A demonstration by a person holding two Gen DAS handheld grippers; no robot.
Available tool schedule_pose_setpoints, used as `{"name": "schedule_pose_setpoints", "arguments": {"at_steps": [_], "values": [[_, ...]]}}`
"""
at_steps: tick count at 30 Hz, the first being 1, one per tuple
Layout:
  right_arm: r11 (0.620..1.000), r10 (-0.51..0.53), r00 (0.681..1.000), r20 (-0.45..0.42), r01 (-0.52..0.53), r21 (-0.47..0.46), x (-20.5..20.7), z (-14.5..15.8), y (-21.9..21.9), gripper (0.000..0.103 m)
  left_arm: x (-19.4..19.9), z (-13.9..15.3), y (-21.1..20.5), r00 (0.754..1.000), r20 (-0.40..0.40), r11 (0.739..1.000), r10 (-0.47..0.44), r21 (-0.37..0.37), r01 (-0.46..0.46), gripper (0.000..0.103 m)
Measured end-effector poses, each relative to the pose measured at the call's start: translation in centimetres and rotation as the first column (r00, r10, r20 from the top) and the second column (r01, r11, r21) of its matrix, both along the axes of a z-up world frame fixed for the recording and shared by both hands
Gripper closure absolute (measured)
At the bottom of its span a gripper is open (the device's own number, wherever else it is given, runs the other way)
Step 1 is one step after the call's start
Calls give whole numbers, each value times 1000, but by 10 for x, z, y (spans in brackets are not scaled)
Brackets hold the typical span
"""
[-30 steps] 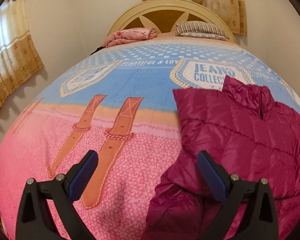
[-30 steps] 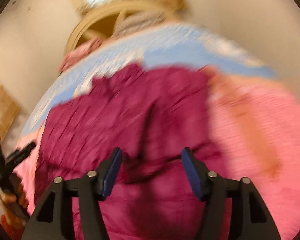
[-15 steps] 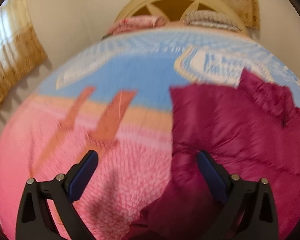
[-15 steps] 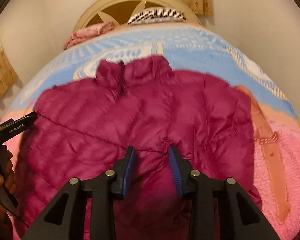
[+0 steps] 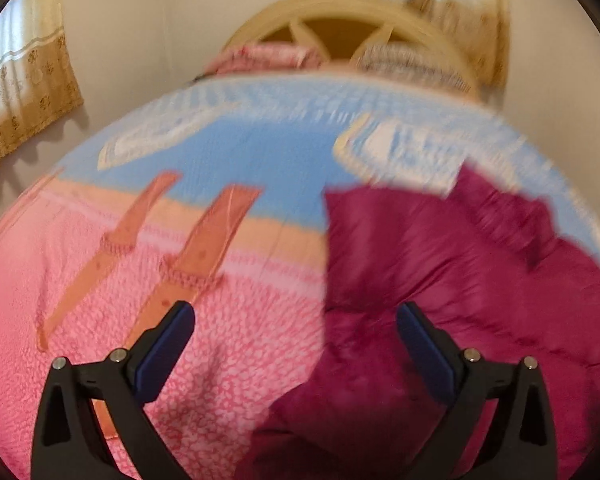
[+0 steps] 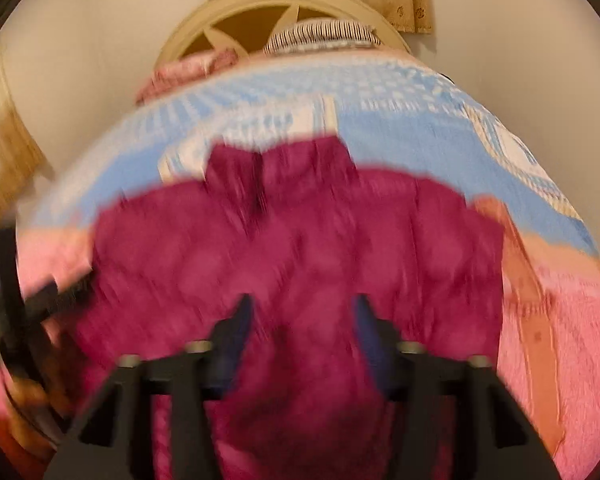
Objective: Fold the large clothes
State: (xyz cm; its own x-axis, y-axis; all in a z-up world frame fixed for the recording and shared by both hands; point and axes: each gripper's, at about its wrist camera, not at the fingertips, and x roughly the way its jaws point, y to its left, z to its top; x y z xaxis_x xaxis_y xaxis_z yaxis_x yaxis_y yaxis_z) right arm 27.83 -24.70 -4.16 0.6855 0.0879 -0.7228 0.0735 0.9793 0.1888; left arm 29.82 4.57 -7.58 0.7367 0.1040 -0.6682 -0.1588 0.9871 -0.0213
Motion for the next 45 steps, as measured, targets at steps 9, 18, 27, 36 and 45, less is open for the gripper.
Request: {"name": "schedule_pose_setpoints", "arguments": {"at_steps": [9,18,27,36,45], "values": [[981,-156,971,-183,173,83,158,-2,-10,27,-3,-23,3,1000,17,997,8,-70,-7,0],[962,-247,899,-361,273,22,228,-61,-2,27,-3,-25,4,999,27,993,17,-118,-14,0],[967,-227,906,-359,253,26,195,-44,-17,92,-3,-29,10,1000,13,986,28,-162,-25,0],[963,-240,907,-347,267,31,118,-50,-43,96,-1,-31,13,1000,0,984,22,-178,-22,0],[946,-314,940,-135,321,35,74,-81,-41,99,-1,-20,5,997,-3,984,-76,-160,74,0]]}}
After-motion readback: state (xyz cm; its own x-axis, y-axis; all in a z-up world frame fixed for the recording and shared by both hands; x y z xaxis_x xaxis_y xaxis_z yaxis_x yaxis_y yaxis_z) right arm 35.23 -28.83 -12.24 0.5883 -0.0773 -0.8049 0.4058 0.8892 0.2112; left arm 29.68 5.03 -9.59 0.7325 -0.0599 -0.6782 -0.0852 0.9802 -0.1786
